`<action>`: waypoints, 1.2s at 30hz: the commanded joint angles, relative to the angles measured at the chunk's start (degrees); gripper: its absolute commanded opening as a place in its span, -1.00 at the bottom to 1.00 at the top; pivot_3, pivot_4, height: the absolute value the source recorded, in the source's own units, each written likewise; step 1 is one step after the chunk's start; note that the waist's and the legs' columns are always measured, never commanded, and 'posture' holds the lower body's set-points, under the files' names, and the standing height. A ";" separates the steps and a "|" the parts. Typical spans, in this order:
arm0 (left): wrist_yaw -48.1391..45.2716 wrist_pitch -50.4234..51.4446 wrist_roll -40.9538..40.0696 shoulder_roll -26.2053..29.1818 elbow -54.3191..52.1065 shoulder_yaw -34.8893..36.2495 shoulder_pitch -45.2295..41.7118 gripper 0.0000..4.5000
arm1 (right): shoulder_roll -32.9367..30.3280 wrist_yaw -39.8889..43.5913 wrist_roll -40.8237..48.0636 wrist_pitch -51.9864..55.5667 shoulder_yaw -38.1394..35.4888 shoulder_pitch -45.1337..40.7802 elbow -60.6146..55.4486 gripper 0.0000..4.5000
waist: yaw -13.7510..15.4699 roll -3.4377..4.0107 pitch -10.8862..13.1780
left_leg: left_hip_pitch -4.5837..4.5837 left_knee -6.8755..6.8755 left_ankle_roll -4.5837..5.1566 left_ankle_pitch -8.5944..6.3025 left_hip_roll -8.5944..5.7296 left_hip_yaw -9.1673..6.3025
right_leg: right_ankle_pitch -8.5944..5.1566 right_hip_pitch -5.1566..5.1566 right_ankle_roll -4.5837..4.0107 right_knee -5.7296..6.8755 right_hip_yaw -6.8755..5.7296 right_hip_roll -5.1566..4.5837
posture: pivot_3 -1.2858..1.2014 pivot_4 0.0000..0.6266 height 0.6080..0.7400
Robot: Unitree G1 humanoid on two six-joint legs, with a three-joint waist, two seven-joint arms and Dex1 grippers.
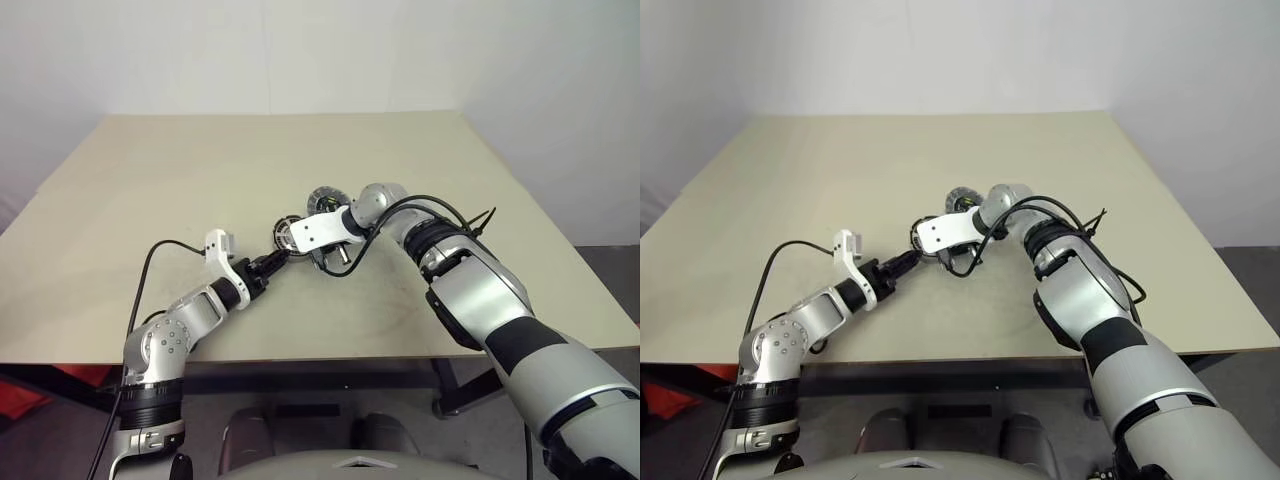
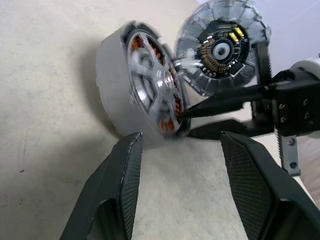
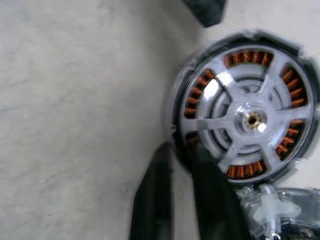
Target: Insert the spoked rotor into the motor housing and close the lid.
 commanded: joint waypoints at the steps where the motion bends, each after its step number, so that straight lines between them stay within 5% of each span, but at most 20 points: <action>1: -0.02 -0.92 -0.75 -0.14 -2.56 0.43 -0.28 0.17 | 0.05 -0.54 -1.25 0.84 0.56 0.32 0.81 -0.85 | -0.23 0.00 0.00 | 0.00 -0.01 0.00 0.00 0.00 0.00 | 0.00 0.00 0.00 -0.01 -0.01 0.00 | 0.03 -1.00 1.00; 7: 0.03 -1.03 -0.67 -0.20 -2.28 0.42 -0.32 0.17 | 0.33 -1.57 -0.30 2.64 -0.58 -0.01 0.84 -0.92 | -0.52 0.01 0.01 | -0.02 -0.01 0.00 0.00 0.00 0.00 | 0.00 -0.01 0.00 0.00 -0.01 0.00 | 0.03 -1.00 1.00; 14: 0.33 -1.41 -0.59 -0.55 -2.28 0.59 0.00 0.17 | 0.18 8.83 5.22 12.54 -5.03 1.03 -2.10 -1.00 | -0.34 0.03 0.03 | -0.07 -0.01 0.00 0.00 -0.01 -0.01 | 0.00 -0.02 0.00 0.00 0.00 -0.01 | 0.03 -1.00 1.00; 23: 0.61 -1.91 -0.53 -0.96 -2.32 0.74 0.43 0.17 | -7.26 28.61 11.25 23.29 -3.50 13.70 -31.10 -1.00 | 1.51 -0.02 0.00 | -0.31 -0.01 0.12 -0.28 0.00 0.01 | -0.04 -0.02 -0.08 -0.34 -0.09 -0.01 | 0.03 -1.00 1.00; 30: 0.52 -1.96 -0.54 -0.58 -1.90 1.00 -0.12 0.17 | -10.08 29.83 12.79 34.57 -1.59 20.68 -46.18 -1.00 | 2.36 -0.02 -0.01 | -0.19 0.00 0.07 -0.28 -0.01 0.05 | -0.07 0.04 -0.06 -0.35 -0.05 -0.03 | 0.03 -1.00 1.00; 34: 0.45 -2.05 -0.46 -0.49 -1.82 0.96 -0.19 0.17 | -8.12 25.44 12.89 39.64 -1.66 20.01 -45.65 -1.00 | 2.28 -0.04 -0.02 | 0.11 -0.01 0.04 -0.27 -0.01 0.07 | -0.08 0.27 -0.03 -0.32 0.01 -0.02 | 0.03 -1.00 1.00; 36: 0.43 -2.11 -0.41 -0.48 -1.79 0.91 -0.28 0.17 | -6.65 22.80 12.65 41.17 -1.95 18.98 -43.12 -0.69 | 2.07 -0.08 -0.04 | 0.23 -0.02 0.01 -0.26 0.00 0.07 | -0.08 0.33 -0.03 -0.28 0.04 0.00 | 0.03 -1.00 1.00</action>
